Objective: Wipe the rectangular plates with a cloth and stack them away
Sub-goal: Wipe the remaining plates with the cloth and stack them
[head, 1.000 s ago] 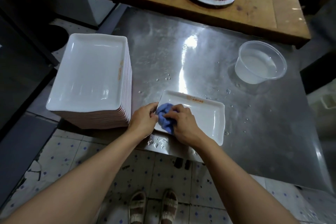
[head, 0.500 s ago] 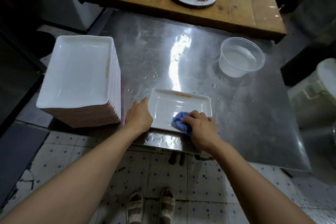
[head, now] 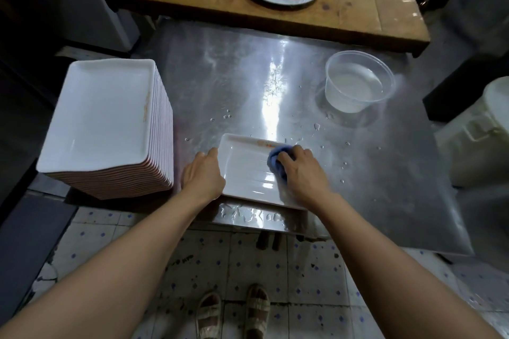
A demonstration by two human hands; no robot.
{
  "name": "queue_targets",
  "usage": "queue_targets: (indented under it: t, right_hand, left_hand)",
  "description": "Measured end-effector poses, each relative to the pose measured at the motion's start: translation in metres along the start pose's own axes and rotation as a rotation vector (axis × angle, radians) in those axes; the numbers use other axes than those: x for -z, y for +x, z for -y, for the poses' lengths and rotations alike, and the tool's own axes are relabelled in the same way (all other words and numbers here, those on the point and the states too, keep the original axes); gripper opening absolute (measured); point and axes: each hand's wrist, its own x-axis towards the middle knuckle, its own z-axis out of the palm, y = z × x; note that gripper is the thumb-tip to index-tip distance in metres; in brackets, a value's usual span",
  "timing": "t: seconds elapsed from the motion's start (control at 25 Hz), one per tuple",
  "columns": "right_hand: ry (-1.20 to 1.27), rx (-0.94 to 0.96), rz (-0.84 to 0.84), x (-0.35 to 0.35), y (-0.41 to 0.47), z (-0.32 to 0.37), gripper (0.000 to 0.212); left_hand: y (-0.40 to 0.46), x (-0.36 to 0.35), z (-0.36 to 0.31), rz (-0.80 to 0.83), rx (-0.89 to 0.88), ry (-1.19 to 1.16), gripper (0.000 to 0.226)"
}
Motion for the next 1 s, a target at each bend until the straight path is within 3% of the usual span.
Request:
queue_targets:
  t: [0.24, 0.32, 0.4, 0.52, 0.64, 0.76, 1.0]
  right_hand:
    - [0.078, 0.112, 0.176, 0.013, -0.033, 0.007, 0.031]
    - [0.166, 0.063, 0.188, 0.025, -0.034, 0.003, 0.028]
    - [0.275, -0.058, 0.097, 0.038, -0.037, -0.007, 0.027]
    - [0.384, -0.250, -0.051, 0.049, -0.043, -0.026, 0.030]
    - [0.443, -0.367, -0.091, 0.048, -0.047, -0.036, 0.034]
    - [0.518, -0.430, -0.124, 0.042, -0.052, -0.040, 0.032]
    - [0.572, -0.458, -0.204, 0.042, -0.059, -0.040, 0.022]
  left_hand:
    - [-0.003, 0.000, -0.007, -0.018, 0.050, 0.015, 0.045]
    - [-0.008, 0.003, -0.009, -0.019, 0.079, 0.040, 0.046]
    - [-0.019, 0.005, -0.013, -0.070, 0.101, 0.097, 0.044]
    - [-0.039, 0.002, -0.019, -0.226, -0.151, 0.132, 0.037]
    - [-0.049, -0.006, -0.032, -0.141, -0.494, 0.094, 0.032]
    - [-0.047, -0.013, -0.047, -0.055, -0.535, 0.180, 0.027]
    - [-0.046, -0.021, -0.050, -0.119, -0.595, 0.303, 0.019]
